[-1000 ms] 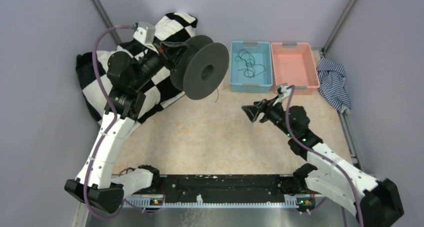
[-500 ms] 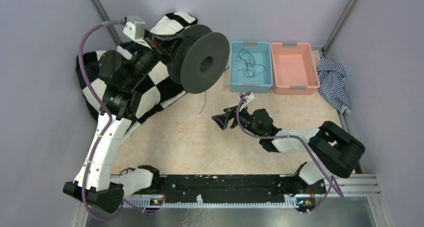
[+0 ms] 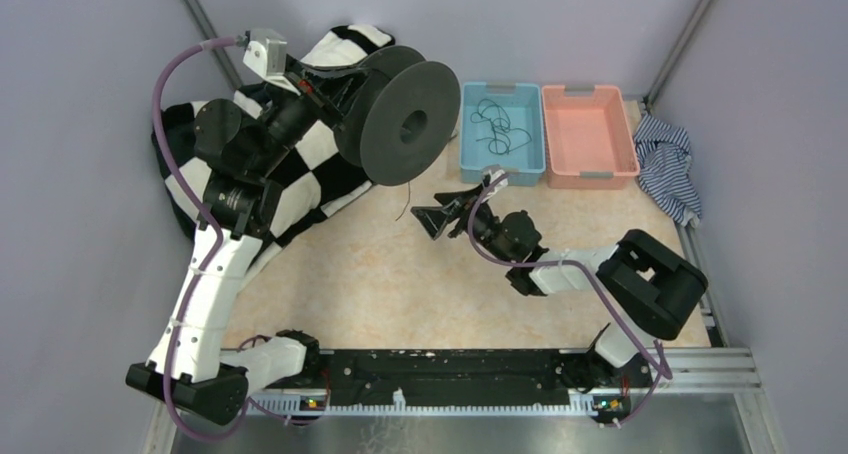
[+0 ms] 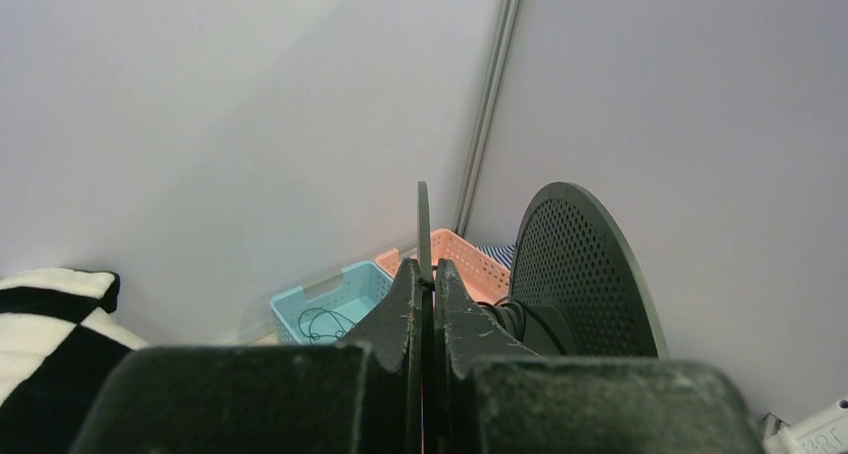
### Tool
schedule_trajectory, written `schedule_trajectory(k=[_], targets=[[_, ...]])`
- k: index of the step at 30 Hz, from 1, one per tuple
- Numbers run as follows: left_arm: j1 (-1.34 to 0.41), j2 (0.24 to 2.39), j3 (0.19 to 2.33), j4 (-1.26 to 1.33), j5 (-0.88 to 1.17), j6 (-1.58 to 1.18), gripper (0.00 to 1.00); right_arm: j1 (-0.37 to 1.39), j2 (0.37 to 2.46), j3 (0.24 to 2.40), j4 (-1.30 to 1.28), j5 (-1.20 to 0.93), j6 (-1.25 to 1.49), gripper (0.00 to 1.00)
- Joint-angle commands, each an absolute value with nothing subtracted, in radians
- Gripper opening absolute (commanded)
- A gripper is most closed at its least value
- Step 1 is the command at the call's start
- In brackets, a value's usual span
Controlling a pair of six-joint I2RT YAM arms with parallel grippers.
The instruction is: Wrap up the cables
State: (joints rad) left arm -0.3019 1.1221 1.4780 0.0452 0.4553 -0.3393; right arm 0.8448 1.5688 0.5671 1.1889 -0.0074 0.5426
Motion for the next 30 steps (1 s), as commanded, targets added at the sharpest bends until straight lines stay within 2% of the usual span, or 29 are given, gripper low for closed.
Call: schedule_trajectory(k=[1, 17, 30], targets=[[-0.299, 1.117, 1.534, 0.144, 0.449, -0.354, 0.0, 0.86, 1.609, 0.624, 1.269, 0.014, 0.551, 0.86], [-0.299, 1.107, 1.535, 0.141, 0.452, -0.346, 0.0, 0.865, 1.646, 0.661, 1.314, -0.024, 0.59, 0.85], [-0.299, 1.102, 1.534, 0.138, 0.444, -0.334, 0.0, 0.865, 1.554, 0.54, 1.297, 0.033, 0.572, 0.85]])
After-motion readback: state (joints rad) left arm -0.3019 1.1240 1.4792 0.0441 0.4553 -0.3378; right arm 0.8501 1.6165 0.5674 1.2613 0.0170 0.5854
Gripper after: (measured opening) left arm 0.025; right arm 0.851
